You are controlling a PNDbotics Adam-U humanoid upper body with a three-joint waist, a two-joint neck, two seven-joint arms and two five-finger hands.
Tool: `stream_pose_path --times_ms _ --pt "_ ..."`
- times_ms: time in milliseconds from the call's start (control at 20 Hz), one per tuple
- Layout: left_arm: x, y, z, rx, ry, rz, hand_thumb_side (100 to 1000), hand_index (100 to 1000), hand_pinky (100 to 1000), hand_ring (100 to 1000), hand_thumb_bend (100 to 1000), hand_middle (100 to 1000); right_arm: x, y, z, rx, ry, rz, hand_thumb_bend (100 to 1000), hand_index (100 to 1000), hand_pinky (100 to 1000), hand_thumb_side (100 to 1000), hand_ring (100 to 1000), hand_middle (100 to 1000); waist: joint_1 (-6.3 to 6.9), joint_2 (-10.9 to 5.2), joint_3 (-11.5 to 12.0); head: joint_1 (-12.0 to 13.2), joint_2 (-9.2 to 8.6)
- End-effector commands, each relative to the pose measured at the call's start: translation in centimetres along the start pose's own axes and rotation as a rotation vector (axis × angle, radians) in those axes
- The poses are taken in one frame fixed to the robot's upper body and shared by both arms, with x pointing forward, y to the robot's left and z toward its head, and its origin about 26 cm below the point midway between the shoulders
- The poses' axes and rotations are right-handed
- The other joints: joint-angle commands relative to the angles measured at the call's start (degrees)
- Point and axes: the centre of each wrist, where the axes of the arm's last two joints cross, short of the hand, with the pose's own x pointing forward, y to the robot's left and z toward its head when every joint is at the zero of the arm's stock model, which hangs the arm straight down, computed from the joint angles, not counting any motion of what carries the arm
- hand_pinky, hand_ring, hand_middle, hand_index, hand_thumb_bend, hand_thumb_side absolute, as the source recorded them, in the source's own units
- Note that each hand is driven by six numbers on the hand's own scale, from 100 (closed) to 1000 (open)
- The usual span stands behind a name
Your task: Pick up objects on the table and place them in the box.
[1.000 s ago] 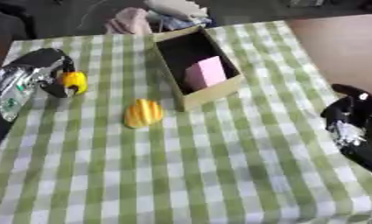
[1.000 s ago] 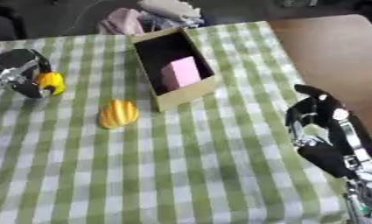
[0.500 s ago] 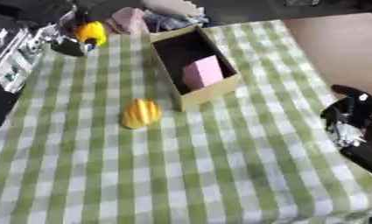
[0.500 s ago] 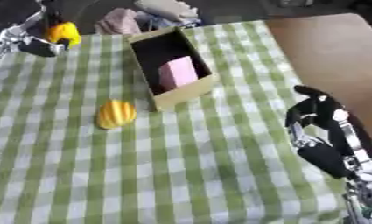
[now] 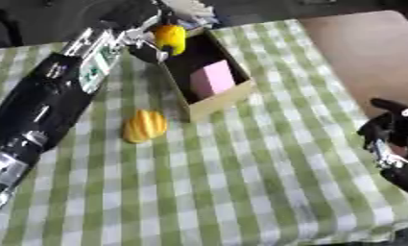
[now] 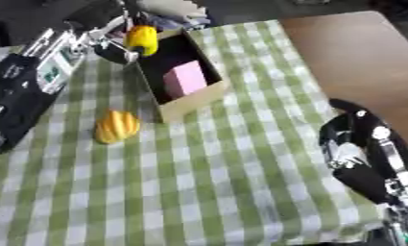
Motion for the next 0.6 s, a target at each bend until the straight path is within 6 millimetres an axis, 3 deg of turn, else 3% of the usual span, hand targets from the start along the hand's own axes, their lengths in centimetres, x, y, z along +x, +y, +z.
stream_pose_path --times_ms 50,250,350,450,600 --pt "-0.4 0.7 0.0 0.027 0.006 -0.035 267 873 698 647 375 760 0.5 -0.4 -0.3 -0.006 -0.023 0.003 100 870 474 461 609 541 -0.44 -0.16 0.14 0.02 -0.5" --pt "-0.7 2.1 1.0 0.072 -0.012 -0.011 322 889 713 668 349 784 0.4 -0.5 -0.3 -0.009 -0.019 0.009 100 870 475 463 609 541 -0.35 -0.41 0.87 -0.58 -0.58" --pt "-0.6 3.1 2.1 0.073 -0.061 0.006 287 828 692 608 296 720 0.4 -0.7 -0.2 -0.012 -0.018 0.015 100 870 475 465 609 541 -0.29 -0.51 1.38 -0.91 -0.46" --pt "-0.3 4.0 3.6 0.008 -0.146 0.02 266 803 681 580 273 675 0.3 -0.8 -0.2 -0.015 -0.015 0.022 100 870 475 465 609 541 -0.17 -0.64 1.83 -1.32 -0.42" --pt "0.2 5.0 6.2 -0.155 -0.266 -0.017 279 803 697 605 317 689 0.4 -1.0 -0.2 -0.019 -0.018 0.031 100 870 475 470 608 541 0.14 -0.83 2.36 -1.82 -0.44"
